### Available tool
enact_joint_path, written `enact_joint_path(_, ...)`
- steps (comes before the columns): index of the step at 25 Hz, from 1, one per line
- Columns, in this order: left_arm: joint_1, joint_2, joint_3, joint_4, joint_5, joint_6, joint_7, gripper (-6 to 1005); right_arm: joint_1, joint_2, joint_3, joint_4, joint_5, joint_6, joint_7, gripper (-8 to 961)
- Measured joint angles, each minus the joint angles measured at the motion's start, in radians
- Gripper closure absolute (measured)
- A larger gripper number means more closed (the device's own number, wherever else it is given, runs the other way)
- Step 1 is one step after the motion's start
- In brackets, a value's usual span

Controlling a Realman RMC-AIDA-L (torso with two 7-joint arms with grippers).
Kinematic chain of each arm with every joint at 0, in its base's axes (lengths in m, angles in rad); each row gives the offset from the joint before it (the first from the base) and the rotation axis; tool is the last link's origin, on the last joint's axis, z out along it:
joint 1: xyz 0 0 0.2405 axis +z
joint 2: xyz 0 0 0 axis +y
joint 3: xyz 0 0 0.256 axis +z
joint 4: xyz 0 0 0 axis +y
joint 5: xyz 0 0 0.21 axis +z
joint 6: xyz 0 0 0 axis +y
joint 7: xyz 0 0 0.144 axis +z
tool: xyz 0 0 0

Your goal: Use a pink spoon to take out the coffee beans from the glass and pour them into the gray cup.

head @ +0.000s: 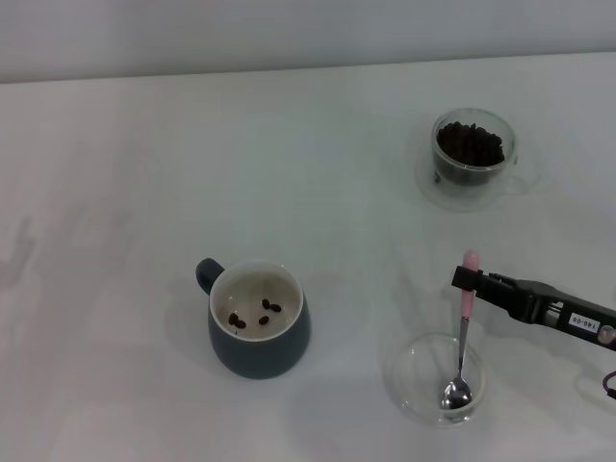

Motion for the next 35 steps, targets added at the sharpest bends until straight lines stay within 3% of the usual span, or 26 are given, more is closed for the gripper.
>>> enact_joint_path(19,-0.010,0.000,0.000,0.000,-0.001,-0.015,0.007,245,0.010,0.003,0.006,0.008,0.000,-0.042,0.015,791)
enact_joint_path(24,-0.011,0.000,0.000,0.000,-0.002,-0.018,0.007,245,0.011,0.003,0.008,0.009,0.004,-0.045,0.015,681)
enact_joint_path(35,-0.011,0.000,0.000,0.000,-0.002,-0.024,0.007,247,0.019,0.000,0.015,-0.049,0.101,-0.036,0.001,681)
